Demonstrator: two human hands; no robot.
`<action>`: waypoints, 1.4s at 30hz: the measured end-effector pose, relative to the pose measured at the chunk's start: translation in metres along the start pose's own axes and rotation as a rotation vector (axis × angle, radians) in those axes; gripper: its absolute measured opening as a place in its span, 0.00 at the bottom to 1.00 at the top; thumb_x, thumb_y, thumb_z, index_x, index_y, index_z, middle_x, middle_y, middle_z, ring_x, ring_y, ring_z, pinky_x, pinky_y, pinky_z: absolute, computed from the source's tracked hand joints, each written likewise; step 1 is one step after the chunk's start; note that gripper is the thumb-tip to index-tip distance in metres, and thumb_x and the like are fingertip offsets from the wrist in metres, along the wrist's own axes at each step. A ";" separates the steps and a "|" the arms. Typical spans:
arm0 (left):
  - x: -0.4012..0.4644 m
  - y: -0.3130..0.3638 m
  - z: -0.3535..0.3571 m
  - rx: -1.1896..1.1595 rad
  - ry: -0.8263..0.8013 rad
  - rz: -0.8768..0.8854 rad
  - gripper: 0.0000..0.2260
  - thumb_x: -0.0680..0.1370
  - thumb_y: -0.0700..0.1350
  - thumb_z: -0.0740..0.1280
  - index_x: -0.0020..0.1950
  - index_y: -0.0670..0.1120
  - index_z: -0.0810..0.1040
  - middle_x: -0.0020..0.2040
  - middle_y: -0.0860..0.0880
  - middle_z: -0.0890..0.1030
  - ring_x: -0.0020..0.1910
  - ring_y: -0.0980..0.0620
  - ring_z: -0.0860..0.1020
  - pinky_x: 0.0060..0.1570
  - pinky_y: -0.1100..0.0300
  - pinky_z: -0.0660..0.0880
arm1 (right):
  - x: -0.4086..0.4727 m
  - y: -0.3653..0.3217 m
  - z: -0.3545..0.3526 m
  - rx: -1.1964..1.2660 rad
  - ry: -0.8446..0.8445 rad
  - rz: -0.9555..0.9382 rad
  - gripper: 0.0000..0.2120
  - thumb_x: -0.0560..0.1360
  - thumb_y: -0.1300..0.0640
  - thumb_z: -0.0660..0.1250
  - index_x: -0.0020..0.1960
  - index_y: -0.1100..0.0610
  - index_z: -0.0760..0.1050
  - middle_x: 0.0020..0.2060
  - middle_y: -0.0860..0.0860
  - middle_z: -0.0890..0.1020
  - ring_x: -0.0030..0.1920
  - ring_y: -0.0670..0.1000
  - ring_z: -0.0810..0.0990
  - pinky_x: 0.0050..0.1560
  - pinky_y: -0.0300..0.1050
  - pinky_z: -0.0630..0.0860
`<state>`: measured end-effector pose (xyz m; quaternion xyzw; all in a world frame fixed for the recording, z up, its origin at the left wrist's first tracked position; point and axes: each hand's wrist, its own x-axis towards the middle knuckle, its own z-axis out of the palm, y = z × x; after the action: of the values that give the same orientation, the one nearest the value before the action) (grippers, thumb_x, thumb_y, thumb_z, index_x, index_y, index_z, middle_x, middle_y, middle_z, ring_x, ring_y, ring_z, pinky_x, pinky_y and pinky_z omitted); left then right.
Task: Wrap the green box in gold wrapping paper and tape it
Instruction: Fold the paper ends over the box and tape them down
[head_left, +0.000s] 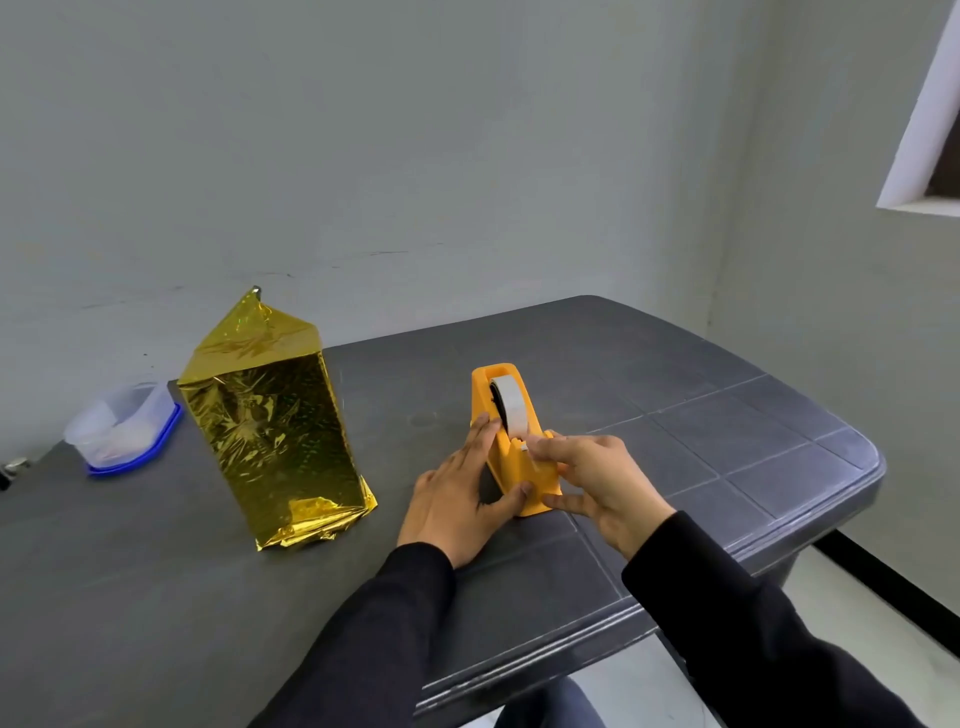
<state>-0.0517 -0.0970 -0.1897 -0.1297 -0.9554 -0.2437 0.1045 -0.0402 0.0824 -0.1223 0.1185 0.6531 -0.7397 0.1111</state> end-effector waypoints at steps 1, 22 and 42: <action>0.000 0.000 0.000 -0.009 -0.004 -0.002 0.37 0.78 0.72 0.56 0.80 0.66 0.41 0.82 0.65 0.46 0.79 0.54 0.62 0.76 0.44 0.59 | 0.000 0.003 0.000 -0.016 0.014 -0.019 0.17 0.73 0.56 0.79 0.58 0.61 0.81 0.63 0.49 0.80 0.59 0.54 0.79 0.55 0.60 0.83; -0.003 -0.002 -0.003 -0.116 -0.006 -0.033 0.38 0.75 0.74 0.59 0.80 0.67 0.48 0.82 0.61 0.55 0.79 0.52 0.62 0.75 0.42 0.64 | 0.019 0.048 -0.039 0.403 -0.020 -0.281 0.23 0.83 0.45 0.62 0.46 0.66 0.81 0.60 0.49 0.85 0.64 0.51 0.81 0.65 0.59 0.76; 0.053 0.126 -0.068 0.354 -0.128 0.290 0.12 0.80 0.57 0.67 0.63 0.63 0.81 0.57 0.53 0.73 0.57 0.50 0.69 0.60 0.54 0.70 | 0.015 0.054 -0.037 0.326 0.038 -0.436 0.35 0.76 0.32 0.54 0.44 0.60 0.86 0.57 0.50 0.86 0.63 0.45 0.80 0.59 0.55 0.75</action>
<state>-0.0554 -0.0132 -0.0623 -0.2605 -0.9593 -0.0463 0.0985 -0.0359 0.1128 -0.1818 0.0053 0.5376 -0.8390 -0.0837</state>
